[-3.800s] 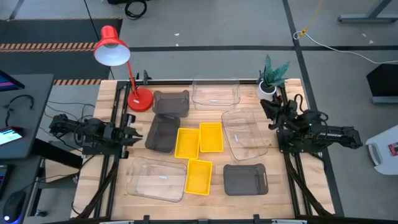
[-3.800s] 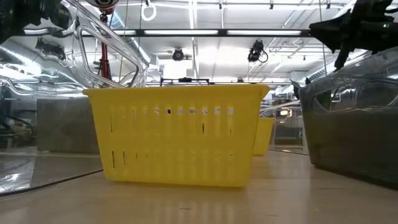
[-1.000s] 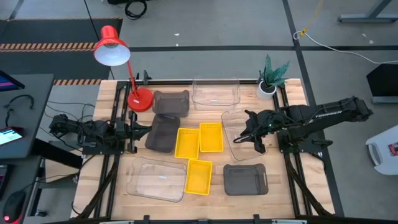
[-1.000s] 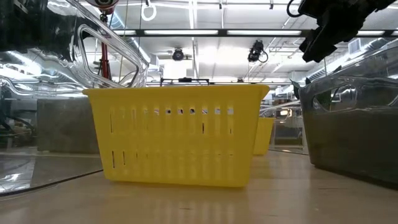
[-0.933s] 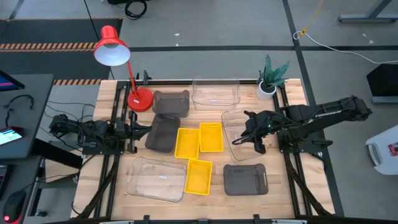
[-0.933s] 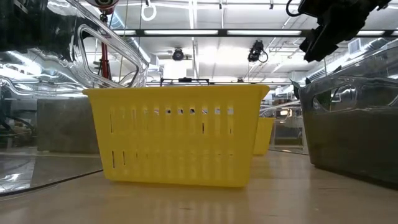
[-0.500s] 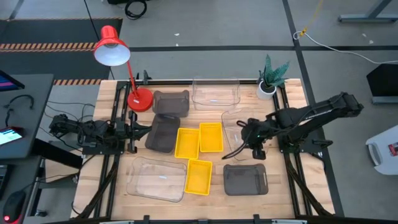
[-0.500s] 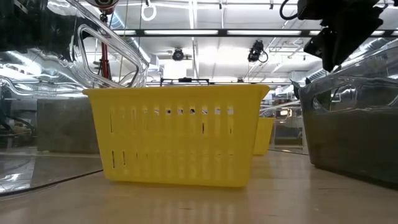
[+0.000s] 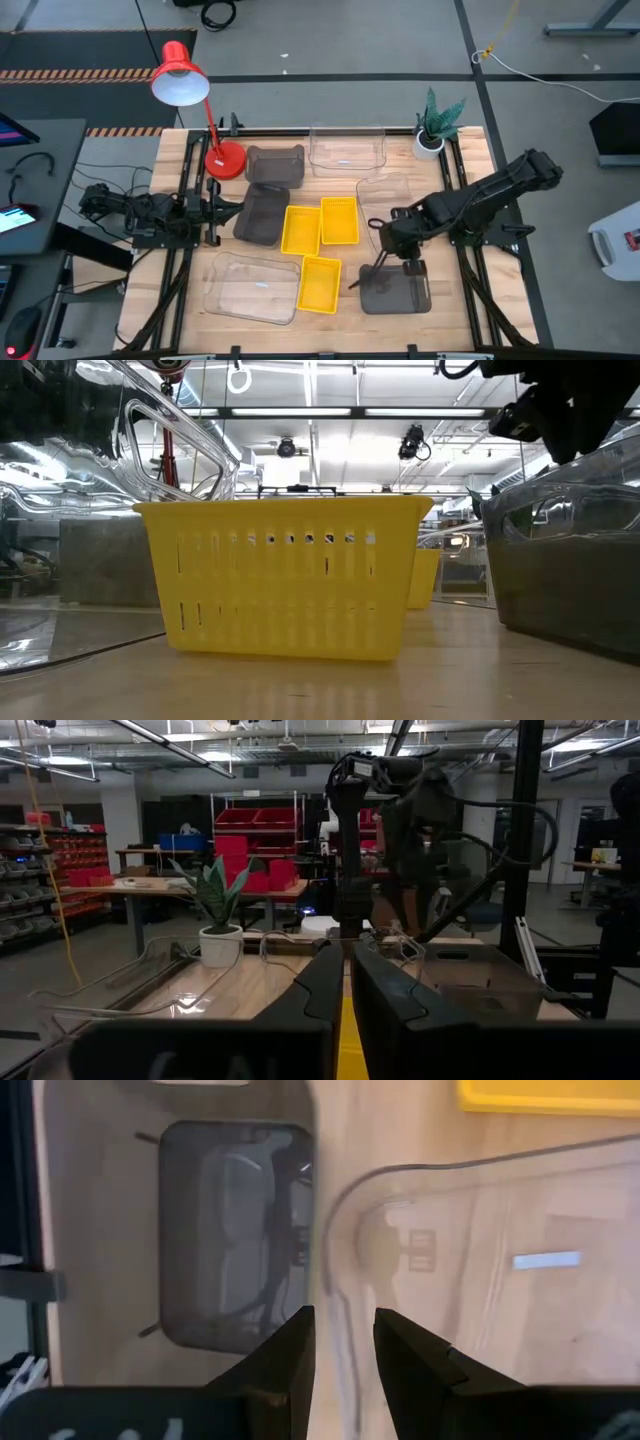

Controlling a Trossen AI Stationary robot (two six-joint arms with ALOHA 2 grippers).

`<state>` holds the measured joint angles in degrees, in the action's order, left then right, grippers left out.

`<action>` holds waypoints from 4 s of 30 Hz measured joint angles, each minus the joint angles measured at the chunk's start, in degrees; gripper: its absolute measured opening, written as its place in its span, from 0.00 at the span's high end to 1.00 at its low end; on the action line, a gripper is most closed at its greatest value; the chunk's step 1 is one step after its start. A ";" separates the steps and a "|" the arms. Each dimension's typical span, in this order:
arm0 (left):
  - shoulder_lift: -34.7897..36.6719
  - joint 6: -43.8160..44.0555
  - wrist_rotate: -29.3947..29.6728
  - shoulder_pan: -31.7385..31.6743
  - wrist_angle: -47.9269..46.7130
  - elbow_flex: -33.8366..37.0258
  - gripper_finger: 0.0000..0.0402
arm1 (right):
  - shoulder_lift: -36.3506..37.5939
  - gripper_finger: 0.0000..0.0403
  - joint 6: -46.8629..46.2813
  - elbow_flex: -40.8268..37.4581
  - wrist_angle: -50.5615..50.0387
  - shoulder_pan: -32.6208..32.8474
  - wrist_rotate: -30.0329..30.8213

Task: Stack baskets by color
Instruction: Stack the right transparent bin on the top of the top transparent bin

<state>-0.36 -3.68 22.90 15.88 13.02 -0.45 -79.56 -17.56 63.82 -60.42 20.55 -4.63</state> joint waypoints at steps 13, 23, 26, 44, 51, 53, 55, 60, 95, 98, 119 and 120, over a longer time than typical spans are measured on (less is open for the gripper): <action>0.00 0.02 0.00 0.00 0.00 -0.01 0.94 | -8.16 0.73 -0.72 0.69 -5.70 2.72 0.94; 0.00 0.02 0.00 0.00 0.00 -0.02 0.92 | -14.29 0.74 1.56 0.69 -5.98 2.74 1.46; 0.00 0.02 -0.01 -0.01 0.00 -0.02 0.93 | -15.87 0.76 2.43 0.69 -6.03 2.74 2.19; 0.02 0.02 0.00 0.00 -0.02 -0.02 0.92 | -16.44 0.98 3.17 1.14 -9.65 2.55 1.65; 0.02 0.02 -0.01 -0.01 -0.01 -0.02 0.94 | -16.42 0.98 2.99 6.84 -17.02 2.59 3.69; 0.02 0.01 -0.02 -0.02 -0.02 -0.02 0.94 | -16.42 0.98 3.13 8.98 -19.17 2.61 3.69; 0.02 0.02 -0.01 -0.01 -0.01 -0.01 0.93 | -16.42 0.98 3.19 11.23 -20.79 2.65 3.60; 0.02 0.02 -0.02 0.00 -0.02 -0.02 0.92 | -16.42 0.98 3.46 16.45 -24.90 2.63 5.04; 0.00 0.02 -0.02 -0.01 -0.02 -0.02 0.93 | -6.52 0.98 35.91 27.75 -21.78 -8.72 29.65; 0.02 0.02 0.00 0.00 -0.02 -0.02 0.92 | -6.52 0.98 42.42 27.75 -19.97 -12.37 29.12; 0.00 0.02 0.00 0.00 -0.02 -0.02 0.91 | -6.59 0.99 106.45 26.24 -13.84 -36.44 32.43; 0.02 0.02 -0.02 0.00 -0.04 -0.02 0.91 | -6.69 0.99 109.75 25.61 -12.01 -37.58 33.64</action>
<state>-0.34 -3.66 22.87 15.88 12.97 -0.47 -86.25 92.19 89.43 -72.43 -17.03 29.01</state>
